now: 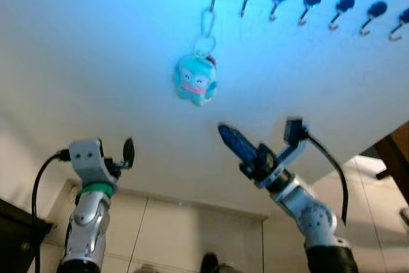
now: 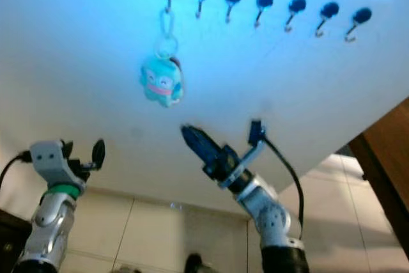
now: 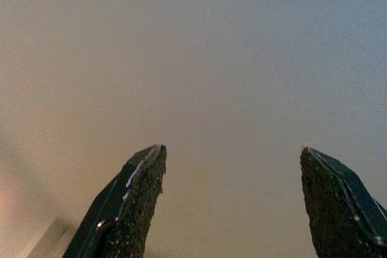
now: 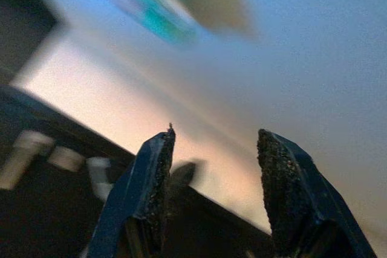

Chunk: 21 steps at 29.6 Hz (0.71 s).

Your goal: Hang keys on a hook

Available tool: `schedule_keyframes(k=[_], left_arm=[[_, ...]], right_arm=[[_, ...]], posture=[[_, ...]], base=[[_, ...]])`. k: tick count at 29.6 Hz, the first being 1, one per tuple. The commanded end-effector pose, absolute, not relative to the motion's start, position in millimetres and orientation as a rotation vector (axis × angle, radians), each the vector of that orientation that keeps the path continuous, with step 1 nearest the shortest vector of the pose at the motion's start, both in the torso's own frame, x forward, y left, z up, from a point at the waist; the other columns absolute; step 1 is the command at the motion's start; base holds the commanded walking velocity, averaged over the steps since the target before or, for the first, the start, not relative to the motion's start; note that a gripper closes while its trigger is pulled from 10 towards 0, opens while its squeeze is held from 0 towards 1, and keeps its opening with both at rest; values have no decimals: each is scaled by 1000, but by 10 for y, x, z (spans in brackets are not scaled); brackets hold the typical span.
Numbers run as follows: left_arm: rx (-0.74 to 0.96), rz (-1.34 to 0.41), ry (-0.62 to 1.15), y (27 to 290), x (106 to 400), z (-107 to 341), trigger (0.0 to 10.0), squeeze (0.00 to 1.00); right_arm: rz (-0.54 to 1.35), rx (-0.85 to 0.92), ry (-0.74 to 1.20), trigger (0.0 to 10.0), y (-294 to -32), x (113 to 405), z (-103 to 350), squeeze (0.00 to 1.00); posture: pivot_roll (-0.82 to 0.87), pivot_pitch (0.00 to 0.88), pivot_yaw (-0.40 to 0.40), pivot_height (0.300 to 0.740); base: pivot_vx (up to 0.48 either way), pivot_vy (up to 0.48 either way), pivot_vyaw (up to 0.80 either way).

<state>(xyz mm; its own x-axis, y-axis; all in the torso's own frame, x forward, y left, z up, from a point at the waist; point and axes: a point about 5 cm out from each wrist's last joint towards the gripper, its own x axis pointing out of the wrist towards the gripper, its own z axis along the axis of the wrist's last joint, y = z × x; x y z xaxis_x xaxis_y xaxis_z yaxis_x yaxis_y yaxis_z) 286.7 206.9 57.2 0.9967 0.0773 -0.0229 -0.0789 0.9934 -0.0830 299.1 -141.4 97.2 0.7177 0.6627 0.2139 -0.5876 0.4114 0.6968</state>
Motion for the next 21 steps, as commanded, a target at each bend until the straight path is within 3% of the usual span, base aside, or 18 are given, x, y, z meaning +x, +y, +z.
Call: schedule_keyframes(k=[1,5,9,14,21], left_arm=[[-79,89,81,2096,2784,425,10000,0],[-70,113,156,2168,2696,257,10000,0],[-70,118,177,2183,2672,211,10000,0],[-69,149,347,2261,2463,-115,10000,0],[-58,189,656,2344,1948,-586,10000,0]], right_arm=[[715,815,158,10000,-1477,2964,802,0],[526,747,337,10000,-1618,2889,379,0],[461,717,381,10000,-1665,2865,278,0],[164,618,615,10000,-1934,2553,-229,0],[-75,524,795,10000,-2154,2130,-583,0]], posture=[[166,104,-9,740],[171,95,-13,740],[170,93,-14,740],[174,80,-18,740],[158,79,-13,740]], base=[[-382,0,0],[-386,0,0],[-386,0,0],[-331,0,0],[0,0,-745]])
